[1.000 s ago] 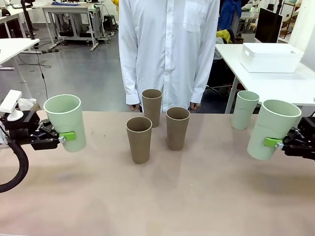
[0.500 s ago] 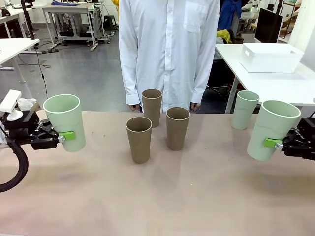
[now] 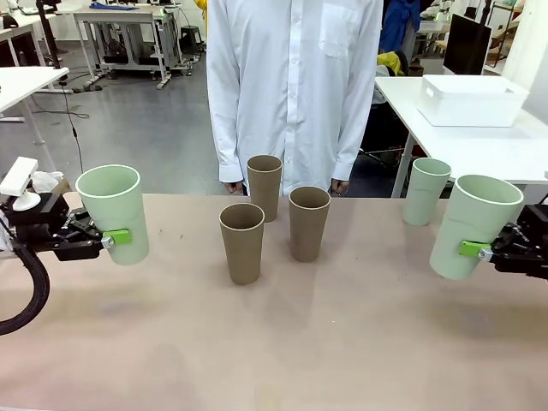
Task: Stack the cups and store them in the basket.
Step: Place the stack of Reusable plastic cups into the Pantry Basket.
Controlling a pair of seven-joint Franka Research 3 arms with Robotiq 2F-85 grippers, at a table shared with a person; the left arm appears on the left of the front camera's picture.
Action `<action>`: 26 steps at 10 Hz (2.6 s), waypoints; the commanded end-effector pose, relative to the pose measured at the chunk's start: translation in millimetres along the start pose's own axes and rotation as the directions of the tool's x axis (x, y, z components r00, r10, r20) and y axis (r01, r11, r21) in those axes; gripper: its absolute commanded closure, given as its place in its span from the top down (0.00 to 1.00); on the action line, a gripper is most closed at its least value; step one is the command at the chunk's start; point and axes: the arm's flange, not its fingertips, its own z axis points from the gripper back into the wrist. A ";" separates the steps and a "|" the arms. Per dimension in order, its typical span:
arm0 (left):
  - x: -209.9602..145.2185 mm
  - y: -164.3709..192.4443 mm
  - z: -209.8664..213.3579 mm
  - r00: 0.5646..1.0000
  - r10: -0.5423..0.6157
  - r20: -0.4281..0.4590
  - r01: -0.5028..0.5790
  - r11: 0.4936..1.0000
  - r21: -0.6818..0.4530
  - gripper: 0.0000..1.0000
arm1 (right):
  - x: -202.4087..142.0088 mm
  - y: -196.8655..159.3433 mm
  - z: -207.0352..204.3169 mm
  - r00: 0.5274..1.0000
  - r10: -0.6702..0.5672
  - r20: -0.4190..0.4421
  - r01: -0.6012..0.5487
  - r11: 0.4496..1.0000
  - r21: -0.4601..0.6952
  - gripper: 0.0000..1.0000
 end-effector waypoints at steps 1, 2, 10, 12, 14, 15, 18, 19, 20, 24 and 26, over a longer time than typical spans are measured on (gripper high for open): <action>1.9 -1.8 -1.6 1.000 -0.016 0.001 0.016 1.000 -0.003 0.85 | 2.2 -1.7 -1.4 1.000 0.006 0.005 -0.006 1.000 -0.010 0.85; 1.9 -1.8 -1.6 1.000 -0.016 0.001 0.016 1.000 -0.003 0.85 | 2.2 -1.7 -1.4 1.000 0.006 0.005 -0.006 1.000 -0.010 0.85; 1.9 -1.8 -1.6 1.000 -0.016 0.001 0.016 1.000 -0.003 0.85 | 2.2 -1.7 -1.4 1.000 0.006 0.005 -0.006 1.000 -0.010 0.85; 1.9 -1.8 -1.6 1.000 -0.016 0.001 0.016 1.000 -0.003 0.85 | 2.2 -1.7 -1.4 1.000 0.006 0.005 -0.006 1.000 -0.010 0.85; 1.9 -1.8 -1.6 1.000 -0.016 0.001 0.016 1.000 -0.003 0.85 | 2.2 -1.7 -1.4 1.000 0.006 0.005 -0.006 1.000 -0.010 0.85; 1.9 -1.8 -1.6 1.000 -0.016 0.001 0.016 1.000 -0.003 0.85 | 2.2 -1.7 -1.4 1.000 0.006 0.005 -0.006 1.000 -0.010 0.85; 1.9 -1.8 -1.6 1.000 -0.016 0.001 0.016 1.000 -0.003 0.85 | 2.2 -1.7 -1.4 1.000 0.006 0.005 -0.006 1.000 -0.010 0.85; 1.9 -1.8 -1.6 1.000 -0.016 0.001 0.016 1.000 -0.003 0.85 | 2.2 -1.7 -1.4 1.000 0.006 0.005 -0.006 1.000 -0.010 0.85; 1.9 -1.8 -1.6 1.000 -0.016 0.001 0.016 1.000 -0.003 0.85 | 2.2 -1.7 -1.4 1.000 0.006 0.005 -0.006 1.000 -0.010 0.85; 1.9 -1.8 -1.6 1.000 -0.016 0.001 0.016 1.000 -0.003 0.85 | 2.2 -1.7 -1.4 1.000 0.006 0.005 -0.006 1.000 -0.010 0.85; 1.9 -1.8 -1.6 1.000 -0.016 0.001 0.016 1.000 -0.003 0.85 | 2.2 -1.7 -1.4 1.000 0.006 0.005 -0.006 1.000 -0.010 0.85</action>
